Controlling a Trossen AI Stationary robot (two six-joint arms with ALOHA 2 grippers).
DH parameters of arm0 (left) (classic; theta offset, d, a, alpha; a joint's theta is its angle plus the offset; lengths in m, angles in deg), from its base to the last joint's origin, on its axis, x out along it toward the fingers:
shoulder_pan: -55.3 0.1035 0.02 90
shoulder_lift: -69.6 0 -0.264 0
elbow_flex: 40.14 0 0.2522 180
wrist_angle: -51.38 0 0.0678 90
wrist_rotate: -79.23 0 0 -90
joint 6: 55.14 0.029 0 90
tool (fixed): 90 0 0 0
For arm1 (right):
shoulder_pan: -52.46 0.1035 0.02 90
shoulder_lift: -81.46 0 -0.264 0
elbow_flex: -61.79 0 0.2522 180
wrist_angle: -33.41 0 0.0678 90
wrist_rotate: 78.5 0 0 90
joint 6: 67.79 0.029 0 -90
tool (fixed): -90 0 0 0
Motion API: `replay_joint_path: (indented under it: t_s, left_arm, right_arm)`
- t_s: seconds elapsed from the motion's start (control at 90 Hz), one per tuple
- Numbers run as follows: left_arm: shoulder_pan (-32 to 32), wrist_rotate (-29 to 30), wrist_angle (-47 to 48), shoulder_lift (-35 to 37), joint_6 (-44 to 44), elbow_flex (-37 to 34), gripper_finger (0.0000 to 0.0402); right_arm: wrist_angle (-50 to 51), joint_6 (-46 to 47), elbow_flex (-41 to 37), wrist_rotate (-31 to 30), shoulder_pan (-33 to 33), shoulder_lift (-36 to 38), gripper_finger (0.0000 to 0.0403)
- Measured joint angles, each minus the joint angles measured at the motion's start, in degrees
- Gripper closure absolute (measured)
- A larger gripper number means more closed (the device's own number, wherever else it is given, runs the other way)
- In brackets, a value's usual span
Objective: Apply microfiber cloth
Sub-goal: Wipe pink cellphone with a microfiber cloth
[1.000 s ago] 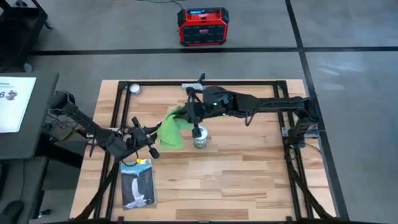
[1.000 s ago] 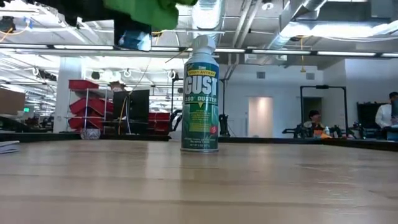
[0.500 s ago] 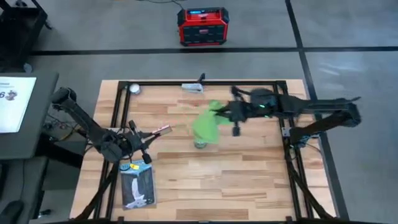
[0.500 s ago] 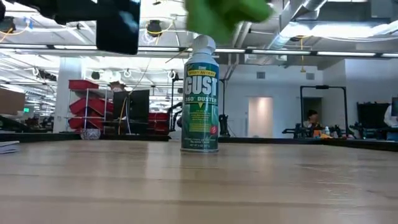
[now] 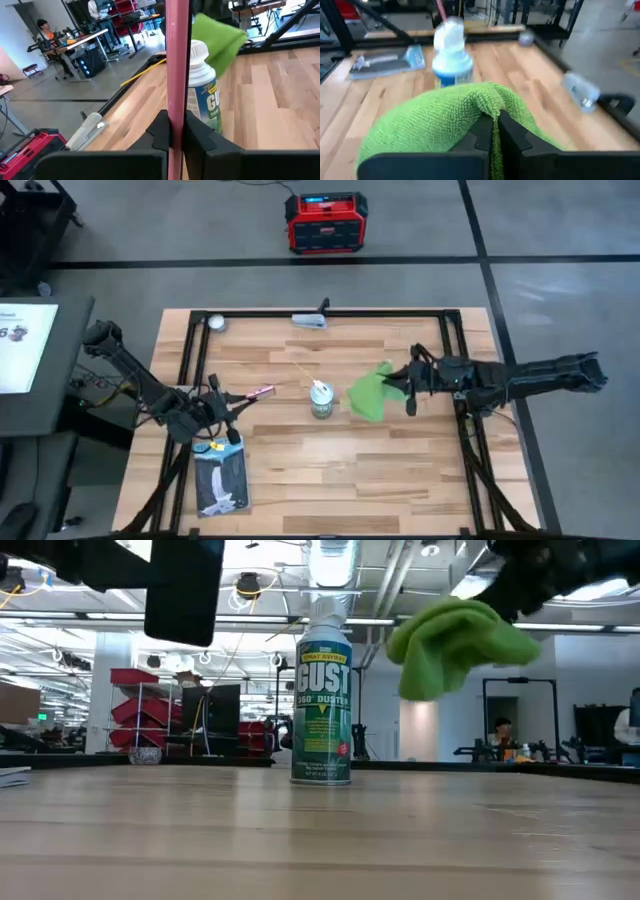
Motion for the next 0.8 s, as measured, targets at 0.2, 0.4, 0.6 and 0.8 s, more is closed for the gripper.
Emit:
replay_joint_path:
  t_s: [0.2, 0.4, 0.6, 0.8]
  left_arm:
    - [0.02, -0.67, 1.34, -0.02, -1.08, 0.0, 0.04]
    - [0.02, -0.65, 2.44, -0.02, -2.57, 0.0, 0.04]
    - [0.02, -0.52, 2.42, -0.02, -2.62, -0.02, 0.04]
    - [0.02, -0.49, 2.39, -0.02, -3.01, -0.02, 0.04]
  right_arm:
    - [-11.34, 5.33, -9.61, 1.1, 2.13, -0.11, 0.0403]
    - [-20.29, 10.92, -18.48, 1.75, 4.0, -0.12, 0.0403]
    - [-22.3, 16.95, -22.45, 0.8, 6.89, -0.7, 0.0403]
    - [-24.64, 21.25, -22.49, 0.14, 9.94, -4.7, 0.0395]
